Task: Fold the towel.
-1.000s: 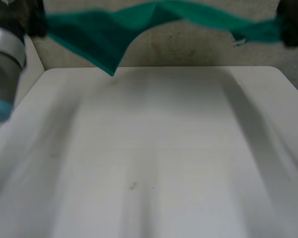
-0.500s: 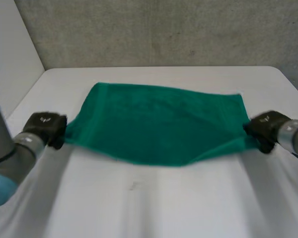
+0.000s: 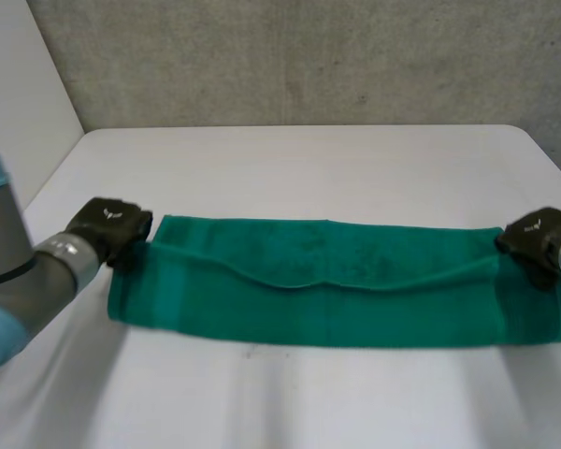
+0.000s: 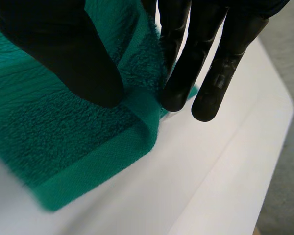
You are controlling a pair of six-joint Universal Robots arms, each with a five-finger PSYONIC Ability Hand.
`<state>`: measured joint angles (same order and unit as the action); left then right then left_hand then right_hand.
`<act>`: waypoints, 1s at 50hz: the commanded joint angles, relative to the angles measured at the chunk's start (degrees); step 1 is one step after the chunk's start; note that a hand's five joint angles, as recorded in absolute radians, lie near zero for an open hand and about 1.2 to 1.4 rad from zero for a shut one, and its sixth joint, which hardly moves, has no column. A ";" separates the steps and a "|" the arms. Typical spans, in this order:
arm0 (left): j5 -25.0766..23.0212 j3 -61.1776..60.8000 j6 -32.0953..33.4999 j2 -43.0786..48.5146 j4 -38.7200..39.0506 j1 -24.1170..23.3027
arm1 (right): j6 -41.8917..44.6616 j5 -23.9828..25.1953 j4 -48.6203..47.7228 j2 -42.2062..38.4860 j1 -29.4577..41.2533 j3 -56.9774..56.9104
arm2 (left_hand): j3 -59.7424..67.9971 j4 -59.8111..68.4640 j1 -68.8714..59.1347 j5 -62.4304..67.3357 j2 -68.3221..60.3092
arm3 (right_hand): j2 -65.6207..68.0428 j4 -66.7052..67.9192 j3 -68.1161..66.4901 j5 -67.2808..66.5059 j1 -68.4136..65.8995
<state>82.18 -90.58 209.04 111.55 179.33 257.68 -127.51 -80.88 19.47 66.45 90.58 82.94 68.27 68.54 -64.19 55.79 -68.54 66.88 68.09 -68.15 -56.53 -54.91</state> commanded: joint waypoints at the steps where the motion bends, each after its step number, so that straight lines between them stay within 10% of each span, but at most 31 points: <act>1: 7.29 16.91 -3.46 14.64 2.60 -3.76 | -6.35 -0.59 -7.34 -9.13 0.57 -9.10 | 11.73 11.46 -15.81 14.21 -11.46 | 13.12 11.91 -11.85 -13.47 -25.09; 15: 8.88 33.01 -3.20 28.28 6.03 -6.83 | -7.67 -7.01 -9.36 -21.27 3.11 -22.47 | 11.73 11.46 -15.81 14.21 -11.46 | 13.12 11.91 -11.85 -13.47 -25.09; 17: 8.79 32.75 -3.29 28.54 7.25 -7.27 | -8.37 -7.10 -9.54 -22.15 3.29 -23.35 | 11.73 11.46 -15.81 14.21 -11.46 | -27.53 -28.74 28.81 27.18 15.57; 18: 8.70 31.09 -2.85 28.28 10.92 -8.41 | -8.81 -7.19 -9.80 -22.24 3.38 -23.70 | -35.54 -35.82 31.46 -33.07 35.81 | -42.84 -44.06 44.12 42.49 30.88; 19: 8.79 30.38 -2.85 28.11 11.82 -8.77 | -10.29 -7.19 -10.59 -22.41 3.55 -24.22 | -44.17 -44.45 40.09 -41.70 44.44 | -56.88 -58.09 58.15 56.53 44.91; 22: 8.88 27.84 -2.50 26.80 15.24 -9.65 | -15.12 -7.01 -13.39 -22.24 3.47 -24.85 | -58.27 -58.54 54.19 -55.79 58.54 | -56.88 -58.09 58.15 56.53 44.91; 50: 9.41 5.68 -5.91 6.05 18.51 -11.05 | -20.77 9.33 -15.51 4.04 -2.77 11.08 | -57.72 -57.99 53.64 -55.24 57.99 | -55.48 -56.70 56.76 55.13 43.52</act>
<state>91.58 -79.72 205.64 121.95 197.90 247.53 -148.95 -74.62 4.34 68.53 90.46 83.85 11.93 11.63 -11.38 2.48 -11.49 12.36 12.90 -11.63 -3.25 -11.16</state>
